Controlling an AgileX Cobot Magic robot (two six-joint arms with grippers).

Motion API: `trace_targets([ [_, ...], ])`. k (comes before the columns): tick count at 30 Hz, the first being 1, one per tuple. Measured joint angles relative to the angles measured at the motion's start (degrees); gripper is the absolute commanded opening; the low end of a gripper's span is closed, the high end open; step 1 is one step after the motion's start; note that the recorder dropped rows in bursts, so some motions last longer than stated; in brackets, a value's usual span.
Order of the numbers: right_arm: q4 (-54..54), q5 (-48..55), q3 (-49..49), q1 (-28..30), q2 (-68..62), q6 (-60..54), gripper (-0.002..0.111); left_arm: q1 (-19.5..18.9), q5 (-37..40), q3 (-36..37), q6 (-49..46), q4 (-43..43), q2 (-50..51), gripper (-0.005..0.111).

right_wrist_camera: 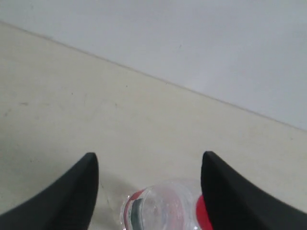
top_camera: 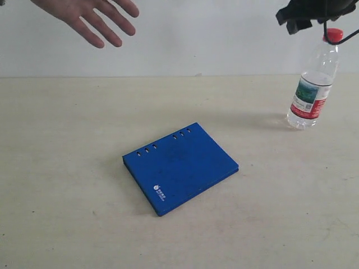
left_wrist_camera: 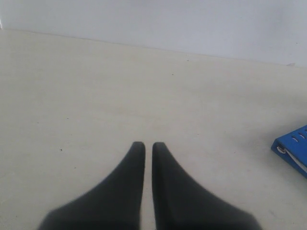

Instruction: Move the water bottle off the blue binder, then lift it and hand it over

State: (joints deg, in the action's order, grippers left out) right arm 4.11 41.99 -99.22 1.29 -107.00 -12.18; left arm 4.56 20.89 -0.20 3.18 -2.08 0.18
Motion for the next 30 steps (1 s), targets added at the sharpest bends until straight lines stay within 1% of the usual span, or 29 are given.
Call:
trace_targets([
  [9,-1.20,-2.00,0.00,0.00,9.89,-0.15,0.057,0.00,0.00,0.00,0.00,0.00,0.00,0.005],
  [12,-5.75,-2.09,0.00,0.00,13.81,-0.80,0.057,0.00,0.00,0.00,0.00,0.00,0.00,0.005],
  [15,-15.17,-0.28,0.00,-1.29,18.13,-6.47,0.057,0.00,0.00,0.00,0.00,0.00,0.00,0.005],
  [18,-25.11,7.43,-0.11,-4.45,21.04,-15.77,0.057,0.00,0.00,0.00,0.00,0.00,0.00,0.005],
  [19,-28.10,11.88,-0.11,-5.96,21.55,-18.73,0.057,0.00,0.00,0.00,0.00,0.00,0.00,0.005],
  [20,-30.49,16.80,-0.11,-7.58,21.55,-20.75,0.057,0.00,0.00,0.00,0.00,0.00,0.00,0.005],
  [22,-32.85,23.40,0.42,-11.26,21.31,-22.61,0.057,0.00,0.00,0.00,0.00,0.00,0.00,0.005],
  [24,-33.24,26.12,2.19,-14.67,20.93,-22.70,0.057,0.00,0.00,0.00,0.00,0.00,0.00,0.005],
  [25,-32.22,27.18,5.21,-17.73,20.63,-23.23,0.057,0.00,0.00,0.00,0.00,0.00,0.00,0.005],
  [26,-31.73,27.32,6.64,-18.72,20.50,-23.73,0.057,0.00,0.00,0.00,0.00,0.00,0.00,0.005],
  [27,-30.26,27.67,10.44,-20.49,20.42,-24.58,0.057,0.00,0.00,0.00,0.00,0.00,0.00,0.005],
  [30,-28.26,27.73,17.15,-21.23,20.37,-25.13,0.057,0.00,0.00,0.00,0.00,1.43,0.00,0.005],
])
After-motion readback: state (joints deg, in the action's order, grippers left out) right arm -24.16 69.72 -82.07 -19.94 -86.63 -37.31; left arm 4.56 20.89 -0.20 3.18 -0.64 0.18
